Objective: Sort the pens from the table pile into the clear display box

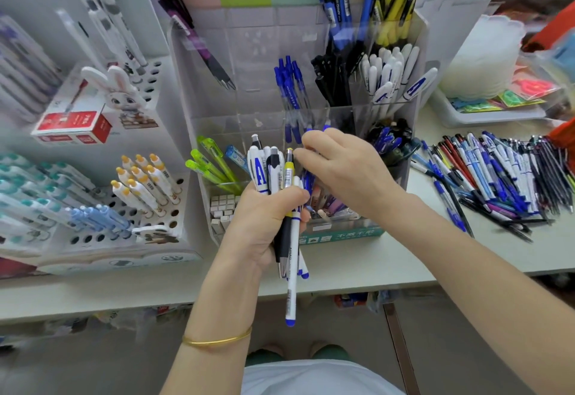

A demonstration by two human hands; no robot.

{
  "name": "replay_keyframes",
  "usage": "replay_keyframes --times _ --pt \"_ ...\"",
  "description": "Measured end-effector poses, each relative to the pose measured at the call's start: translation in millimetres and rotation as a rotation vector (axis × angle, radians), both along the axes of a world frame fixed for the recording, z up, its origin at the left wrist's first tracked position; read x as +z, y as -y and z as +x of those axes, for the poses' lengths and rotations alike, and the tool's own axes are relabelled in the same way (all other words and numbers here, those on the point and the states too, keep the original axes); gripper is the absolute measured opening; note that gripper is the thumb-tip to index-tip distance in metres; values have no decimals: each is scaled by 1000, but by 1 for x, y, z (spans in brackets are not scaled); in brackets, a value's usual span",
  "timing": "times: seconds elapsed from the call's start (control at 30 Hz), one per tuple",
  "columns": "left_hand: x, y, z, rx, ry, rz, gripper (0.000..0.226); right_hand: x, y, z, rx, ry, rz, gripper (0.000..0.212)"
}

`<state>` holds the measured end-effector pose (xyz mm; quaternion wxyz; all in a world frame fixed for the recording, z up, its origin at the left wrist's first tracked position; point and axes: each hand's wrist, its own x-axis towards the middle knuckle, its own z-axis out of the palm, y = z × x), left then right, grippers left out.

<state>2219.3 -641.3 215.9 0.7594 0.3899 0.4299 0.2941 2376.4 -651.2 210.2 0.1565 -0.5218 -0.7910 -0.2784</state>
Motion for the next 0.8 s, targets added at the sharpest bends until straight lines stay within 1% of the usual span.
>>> replay_keyframes --times 0.13,0.23,0.3,0.37,0.43,0.5,0.57,0.67,0.7,0.77,0.8 --pt "8 -3 -5 -2 11 -19 15 -5 -5 -2 21 -32 -27 13" --pt "15 -6 -12 -19 84 -26 16 -4 -5 -3 -23 -118 -39 17" --pt "21 -9 -20 -50 166 -71 19 2 -4 -3 -47 -262 -10 17" --pt "26 -14 -26 -95 238 -125 26 11 -5 -3 -50 -484 66 15" --pt "25 -20 -27 -69 244 -145 21 25 -9 -3 -88 -702 182 9" --pt "19 -25 -24 0 209 -163 15 40 -19 -5 -160 -833 276 11" --pt "16 -29 -17 45 171 -181 13 51 -31 -9 -221 -885 301 14" --pt "16 -32 -8 59 153 -192 13 60 -49 -19 -307 -943 187 16" --pt "16 -34 -6 51 140 -181 10 60 -54 -22 -345 -935 128 15" --pt "16 -38 -4 49 141 -165 4 59 -61 -28 -428 -862 46 13" --pt "15 -40 -3 55 150 -162 8 59 -63 -30 -474 -812 23 14"
